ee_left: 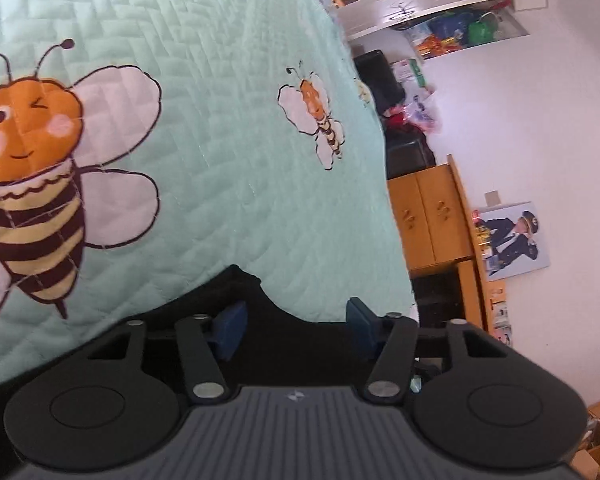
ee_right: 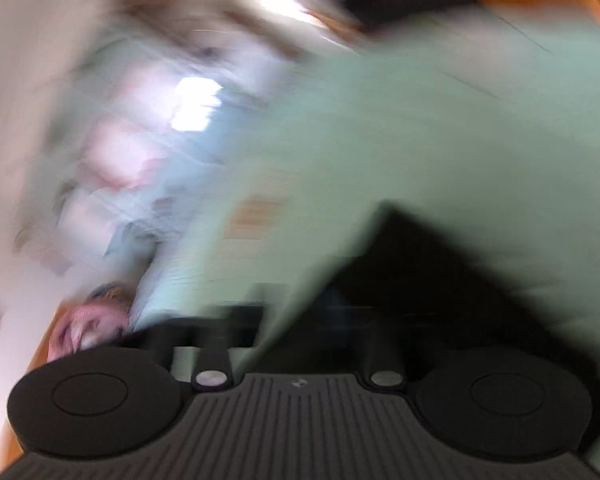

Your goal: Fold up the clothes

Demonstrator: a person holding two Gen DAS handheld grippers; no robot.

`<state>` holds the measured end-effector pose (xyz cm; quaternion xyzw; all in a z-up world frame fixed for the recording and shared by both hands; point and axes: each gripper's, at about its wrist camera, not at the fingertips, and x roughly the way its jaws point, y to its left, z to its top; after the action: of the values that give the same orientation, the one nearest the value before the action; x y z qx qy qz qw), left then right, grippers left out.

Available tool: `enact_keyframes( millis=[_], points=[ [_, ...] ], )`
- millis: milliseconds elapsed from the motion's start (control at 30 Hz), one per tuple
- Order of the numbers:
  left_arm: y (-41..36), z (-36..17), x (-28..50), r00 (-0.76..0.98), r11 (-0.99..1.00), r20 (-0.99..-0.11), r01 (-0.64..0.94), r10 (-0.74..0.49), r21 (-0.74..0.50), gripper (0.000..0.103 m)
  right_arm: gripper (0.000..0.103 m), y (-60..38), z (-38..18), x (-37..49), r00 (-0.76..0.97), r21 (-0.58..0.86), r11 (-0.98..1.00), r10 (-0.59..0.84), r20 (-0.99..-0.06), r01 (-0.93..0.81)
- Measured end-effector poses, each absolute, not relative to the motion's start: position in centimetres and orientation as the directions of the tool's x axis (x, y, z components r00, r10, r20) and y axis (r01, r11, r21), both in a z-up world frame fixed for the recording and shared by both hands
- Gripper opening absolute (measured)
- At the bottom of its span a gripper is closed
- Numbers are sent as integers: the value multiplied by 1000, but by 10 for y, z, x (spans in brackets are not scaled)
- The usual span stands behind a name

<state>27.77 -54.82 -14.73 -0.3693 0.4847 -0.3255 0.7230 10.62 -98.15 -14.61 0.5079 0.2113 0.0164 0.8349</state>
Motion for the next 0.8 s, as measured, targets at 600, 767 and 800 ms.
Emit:
enact_keyframes(
  millis=[600, 767, 800],
  points=[
    [-509, -121, 268, 394, 565, -503, 50, -769, -824, 78, 32, -1022, -140, 66, 920, 839, 456, 96, -379, 298],
    [-484, -90, 232, 445, 615, -513, 113, -734, -781, 79, 44, -1004, -108, 29, 960, 876, 444, 104, -261, 190],
    [-483, -82, 220, 443, 646, -535, 143, -719, -750, 79, 48, -993, -102, 21, 961, 876, 453, 126, -245, 164]
  ],
)
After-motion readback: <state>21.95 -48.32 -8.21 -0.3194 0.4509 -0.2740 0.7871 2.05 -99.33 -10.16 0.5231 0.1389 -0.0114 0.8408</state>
